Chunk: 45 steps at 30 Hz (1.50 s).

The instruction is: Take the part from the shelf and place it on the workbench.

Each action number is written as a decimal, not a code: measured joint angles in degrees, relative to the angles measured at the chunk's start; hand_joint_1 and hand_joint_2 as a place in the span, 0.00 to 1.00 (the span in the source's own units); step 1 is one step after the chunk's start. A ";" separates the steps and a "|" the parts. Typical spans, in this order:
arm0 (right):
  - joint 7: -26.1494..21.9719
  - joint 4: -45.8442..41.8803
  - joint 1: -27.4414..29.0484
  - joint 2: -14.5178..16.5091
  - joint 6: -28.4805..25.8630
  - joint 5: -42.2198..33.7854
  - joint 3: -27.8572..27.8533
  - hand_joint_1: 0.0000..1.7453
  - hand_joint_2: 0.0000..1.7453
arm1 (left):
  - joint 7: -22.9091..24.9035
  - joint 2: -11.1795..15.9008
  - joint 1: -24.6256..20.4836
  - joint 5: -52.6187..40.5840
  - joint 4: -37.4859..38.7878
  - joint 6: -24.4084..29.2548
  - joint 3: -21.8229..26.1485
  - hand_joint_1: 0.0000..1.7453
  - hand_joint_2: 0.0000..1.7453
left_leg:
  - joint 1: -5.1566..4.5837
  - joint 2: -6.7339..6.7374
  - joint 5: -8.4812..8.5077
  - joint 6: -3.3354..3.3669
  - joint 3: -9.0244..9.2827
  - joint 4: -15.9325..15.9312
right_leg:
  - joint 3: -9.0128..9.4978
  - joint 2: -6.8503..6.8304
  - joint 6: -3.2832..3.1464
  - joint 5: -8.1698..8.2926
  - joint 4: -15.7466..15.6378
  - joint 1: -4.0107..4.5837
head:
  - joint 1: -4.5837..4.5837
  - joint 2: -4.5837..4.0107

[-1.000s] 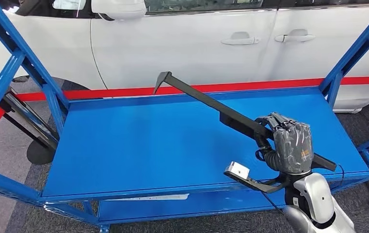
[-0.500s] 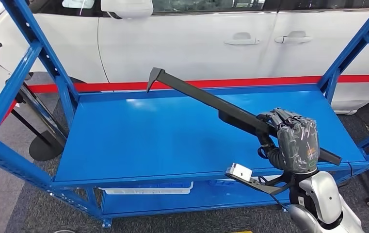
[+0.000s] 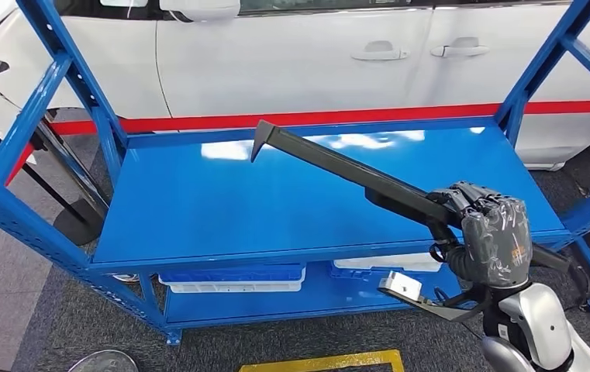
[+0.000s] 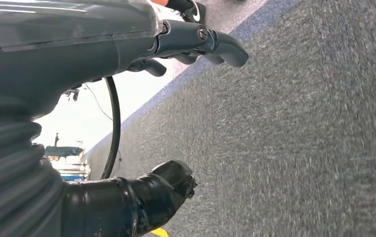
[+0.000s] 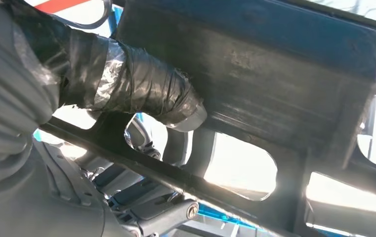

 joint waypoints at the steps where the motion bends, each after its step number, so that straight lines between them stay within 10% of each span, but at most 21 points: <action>1: -0.22 -0.07 0.07 -0.01 0.08 0.01 -0.03 1.00 1.00 | 0.03 0.01 -0.01 -0.07 0.06 0.07 -0.01 0.00 1.00 | 0.04 -0.01 -2.46 -0.21 -0.88 2.01 | -0.64 -0.08 -0.38 0.70 -0.21 -0.17 | -0.04 -0.01; 4: -0.51 -0.19 0.33 0.01 0.31 0.06 -0.03 1.00 1.00 | 0.11 0.07 -0.02 -0.17 0.07 0.21 -0.01 0.00 1.00 | 0.19 -0.03 -9.17 -0.79 -3.47 11.76 | -3.07 -0.12 -0.72 2.41 0.07 -0.07 | -0.13 -0.01; 6: -0.52 -0.19 0.65 0.01 0.35 0.08 -0.03 1.00 1.00 | 0.02 0.07 -0.02 -0.21 0.07 0.24 -0.02 0.00 1.00 | 0.19 -0.02 -7.81 -1.05 -2.32 13.99 | -4.88 -0.14 -0.50 3.47 0.55 -0.10 | -0.13 -0.01; 10: -0.33 -0.39 1.17 -0.01 0.33 0.22 -0.12 1.00 1.00 | -0.40 0.08 -0.21 -0.32 0.07 0.34 -0.04 0.00 1.00 | -0.03 -0.11 -5.46 -0.66 8.26 0.90 | -7.65 -0.22 0.54 4.94 2.04 -0.14 | -0.13 0.01; 12: -0.07 -0.63 1.33 -0.01 0.37 0.48 -0.21 1.00 1.00 | -0.75 0.05 -0.14 -0.36 0.07 0.43 -0.06 0.00 1.00 | -0.35 -0.23 -6.32 -0.04 9.92 -2.27 | -7.93 -0.28 1.23 5.68 2.17 -0.06 | -0.09 0.01; 15: 0.33 -0.84 1.66 -0.11 0.52 0.76 -0.23 1.00 1.00 | -1.31 -0.16 0.10 -0.54 0.08 0.50 -0.10 0.00 1.00 | -0.15 0.15 -4.75 1.39 8.88 -2.77 | -8.70 0.00 2.19 4.67 3.07 -0.28 | -0.07 0.00; 19: 0.32 -0.84 2.05 -0.35 1.76 0.29 -0.26 1.00 1.00 | -1.24 -0.35 0.36 -0.79 0.07 0.42 -0.14 0.00 1.00 | -0.01 0.73 -2.42 2.47 6.14 -2.69 | -11.89 0.20 3.29 -5.18 15.30 -0.82 | -0.06 -0.01; 21: -0.34 -0.52 2.46 -0.33 3.20 -1.04 -0.25 1.00 1.00 | 0.26 -0.38 0.64 -0.84 0.07 -0.09 -0.14 0.00 1.00 | 0.01 0.57 -1.55 2.27 4.52 -2.23 | -10.88 0.21 3.60 -4.76 17.87 -1.12 | -0.06 -0.01; 25: -1.74 0.97 2.99 -0.18 3.66 -2.84 -0.19 1.00 1.00 | 1.94 -0.37 1.12 -0.75 0.01 -1.22 -0.14 0.00 1.00 | 0.01 -0.65 0.15 1.20 1.97 -1.50 | -0.62 2.60 3.06 -1.57 4.72 -1.55 | -0.10 0.00; 29: -1.68 1.98 2.62 -0.03 3.62 -3.68 -0.14 1.00 1.00 | 2.11 -0.24 1.65 -0.58 -0.14 -1.78 -0.11 0.00 1.00 | 0.14 -2.36 2.23 -0.37 0.76 -2.07 | 0.61 2.06 1.91 -1.20 0.59 -1.21 | -0.09 -0.01; 35: -1.63 2.42 2.19 0.40 3.65 -4.08 -0.10 1.00 1.00 | 2.29 -0.09 1.97 -0.48 -0.40 -1.93 -0.03 0.00 1.00 | 0.19 -0.53 -9.28 -1.18 -3.24 12.95 | -2.84 -1.93 -0.05 1.44 0.69 -0.83 | -0.26 -0.01; 39: -1.63 2.65 2.16 0.64 3.65 -4.14 -0.09 1.00 1.00 | 2.29 -0.07 2.01 -0.48 -0.47 -1.93 -0.03 0.00 1.00 | 0.05 0.36 -4.41 -0.86 2.39 9.50 | -5.56 -4.00 -0.03 2.61 1.84 -0.36 | -0.26 0.00; 42: -1.56 2.68 2.08 0.68 3.65 -4.17 -0.09 1.00 1.00 | 2.29 0.11 1.85 -0.47 -0.58 -1.91 -0.02 0.00 1.00 | -0.68 2.99 -5.25 -0.10 9.17 -0.89 | -6.34 -5.33 0.46 3.47 2.19 -0.09 | -0.24 0.01; 45: -1.44 2.70 1.79 0.79 3.65 -4.25 0.00 1.00 1.00 | 2.31 0.26 1.90 -0.42 -0.61 -1.90 0.02 0.00 1.00 | -0.92 2.60 -4.85 0.65 9.86 -3.95 | -6.40 -6.66 1.31 4.58 1.72 -0.22 | -0.26 0.00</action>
